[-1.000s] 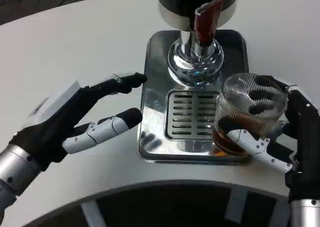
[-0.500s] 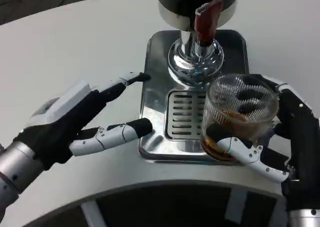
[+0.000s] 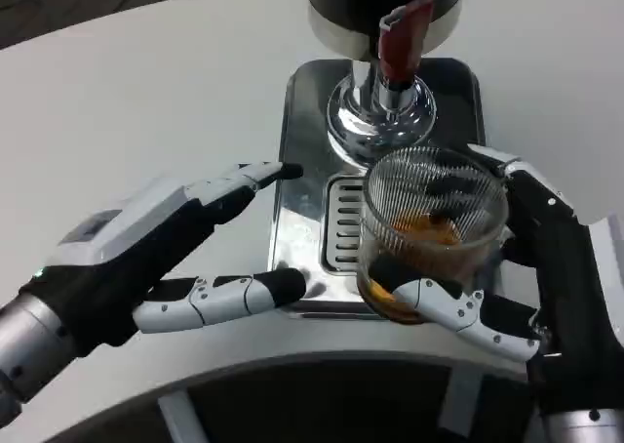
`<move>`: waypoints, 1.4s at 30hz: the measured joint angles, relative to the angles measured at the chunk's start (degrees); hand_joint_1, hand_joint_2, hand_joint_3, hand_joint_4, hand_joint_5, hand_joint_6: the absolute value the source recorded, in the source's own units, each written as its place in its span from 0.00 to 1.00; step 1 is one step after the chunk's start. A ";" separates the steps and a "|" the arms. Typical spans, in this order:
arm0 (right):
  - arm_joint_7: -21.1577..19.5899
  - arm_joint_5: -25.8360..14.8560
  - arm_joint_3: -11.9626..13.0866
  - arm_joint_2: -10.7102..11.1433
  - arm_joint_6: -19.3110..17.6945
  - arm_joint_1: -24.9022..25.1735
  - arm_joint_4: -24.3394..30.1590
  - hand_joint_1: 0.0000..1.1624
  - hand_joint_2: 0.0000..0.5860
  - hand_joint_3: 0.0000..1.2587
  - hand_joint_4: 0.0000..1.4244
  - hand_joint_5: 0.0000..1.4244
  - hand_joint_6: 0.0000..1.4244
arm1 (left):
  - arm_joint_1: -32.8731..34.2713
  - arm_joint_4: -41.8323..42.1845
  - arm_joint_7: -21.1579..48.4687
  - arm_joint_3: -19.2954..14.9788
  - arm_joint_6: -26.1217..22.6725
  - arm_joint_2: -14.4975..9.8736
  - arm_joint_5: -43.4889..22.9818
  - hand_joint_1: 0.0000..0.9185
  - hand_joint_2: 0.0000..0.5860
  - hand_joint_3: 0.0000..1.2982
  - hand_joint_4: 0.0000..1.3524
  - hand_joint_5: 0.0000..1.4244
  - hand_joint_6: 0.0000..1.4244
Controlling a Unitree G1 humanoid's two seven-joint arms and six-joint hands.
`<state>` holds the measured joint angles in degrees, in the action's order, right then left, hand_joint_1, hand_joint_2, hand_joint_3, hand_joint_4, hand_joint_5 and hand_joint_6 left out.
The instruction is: Grasp the cup under the faucet to collect the drink, then remove the cup.
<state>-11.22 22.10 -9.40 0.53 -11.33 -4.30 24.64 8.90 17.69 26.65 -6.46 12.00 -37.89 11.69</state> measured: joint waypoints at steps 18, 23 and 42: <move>5.00 -1.26 -0.56 4.04 -2.06 1.19 0.02 0.81 0.23 0.66 0.70 0.86 0.91 | -7.18 8.32 1.43 -4.47 -1.97 -2.04 0.03 0.00 0.19 0.03 0.00 0.00 0.03; 6.98 -2.43 -0.37 5.31 -2.27 1.19 0.02 0.81 0.23 0.66 0.70 0.87 0.91 | -8.90 10.09 1.44 -5.56 -2.39 -2.07 0.36 0.00 0.19 0.00 0.00 0.00 0.03; 11.13 -5.02 0.86 8.53 -4.24 1.67 0.49 0.80 0.25 0.67 0.71 0.87 0.91 | -15.67 15.90 2.65 -8.38 -3.01 -2.64 2.59 0.00 0.19 0.00 0.00 0.00 0.00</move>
<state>-0.09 17.08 -8.53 9.06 -15.57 -2.64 25.13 -6.76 33.59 29.30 -14.84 8.98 -40.54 14.29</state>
